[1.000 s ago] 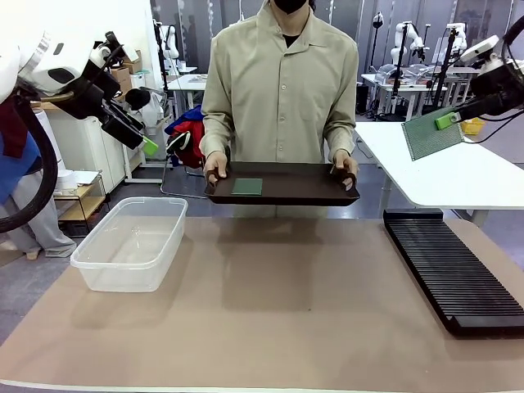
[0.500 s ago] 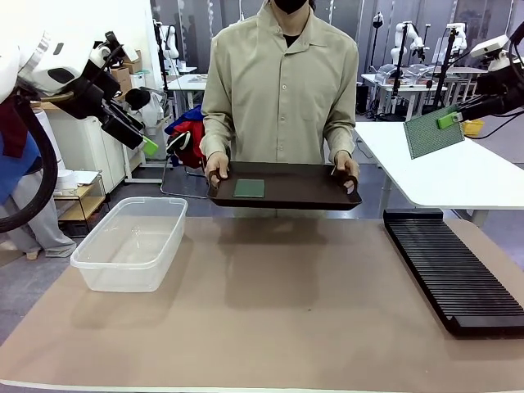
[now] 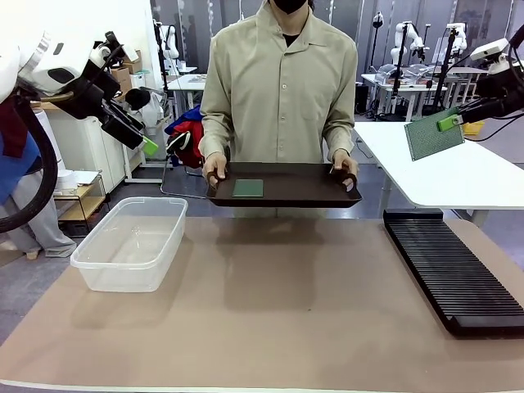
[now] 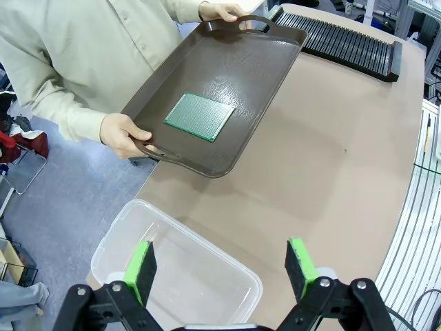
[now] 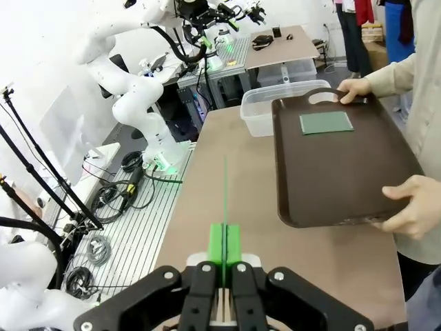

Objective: Sort PCBs into racks and boxes based on the side picked up.
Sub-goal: If the short side of the Blank PCB is picked up, insert it into the PCB Rack ; if the long side is picked up, place it in the Organizing box.

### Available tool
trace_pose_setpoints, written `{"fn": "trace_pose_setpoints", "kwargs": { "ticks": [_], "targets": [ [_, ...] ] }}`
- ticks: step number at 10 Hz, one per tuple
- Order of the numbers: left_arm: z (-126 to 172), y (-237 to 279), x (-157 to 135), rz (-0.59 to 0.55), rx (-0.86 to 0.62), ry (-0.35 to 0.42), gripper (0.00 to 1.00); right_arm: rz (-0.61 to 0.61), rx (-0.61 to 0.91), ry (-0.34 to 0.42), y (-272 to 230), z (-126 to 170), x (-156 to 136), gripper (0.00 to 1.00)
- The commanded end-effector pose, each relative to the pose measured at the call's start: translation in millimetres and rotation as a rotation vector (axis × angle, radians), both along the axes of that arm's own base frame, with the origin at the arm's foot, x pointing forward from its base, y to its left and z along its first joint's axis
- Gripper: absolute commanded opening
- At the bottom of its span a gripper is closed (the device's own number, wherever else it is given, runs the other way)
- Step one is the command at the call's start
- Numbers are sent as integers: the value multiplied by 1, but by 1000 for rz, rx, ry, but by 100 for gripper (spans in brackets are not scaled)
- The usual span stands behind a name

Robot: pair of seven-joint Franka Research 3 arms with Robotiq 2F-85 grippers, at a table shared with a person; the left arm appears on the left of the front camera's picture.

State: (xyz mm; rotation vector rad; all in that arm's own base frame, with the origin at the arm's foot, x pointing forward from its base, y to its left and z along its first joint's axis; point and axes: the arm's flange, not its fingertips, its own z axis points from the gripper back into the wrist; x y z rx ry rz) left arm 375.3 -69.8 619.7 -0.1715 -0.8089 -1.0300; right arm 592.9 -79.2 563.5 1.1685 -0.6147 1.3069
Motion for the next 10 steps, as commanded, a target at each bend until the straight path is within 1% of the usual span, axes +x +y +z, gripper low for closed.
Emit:
{"fn": "trace_pose_setpoints", "kwargs": {
  "ticks": [1, 2, 4, 5, 6, 7, 8, 10],
  "targets": [
    [-1, 1, 0, -17, 9, 4, 100, -11, -6, -104, -23, 1, 17, 2],
    [-1, 1, 0, -17, 9, 4, 100, -23, -22, -141, -32, -3, 24, 2],
    [-1, 1, 0, -17, 9, 4, 100, 25, -19, -206, -56, -4, 43, 2],
    [-1, 1, 0, -17, 9, 4, 100, 50, -29, -220, -64, -9, 47, 2],
    [-1, 1, 0, -17, 9, 4, 100, 49, -65, -284, -74, -19, 57, 2],
    [-1, 1, 0, -17, 9, 4, 100, 41, -69, -317, -85, -26, 65, 2],
    [-1, 1, 0, -17, 9, 4, 100, 46, -80, -308, -95, -34, 68, 2],
    [-1, 1, 0, -17, 9, 4, 100, 12, -118, -322, -108, -50, 64, 2]
  ]
}}
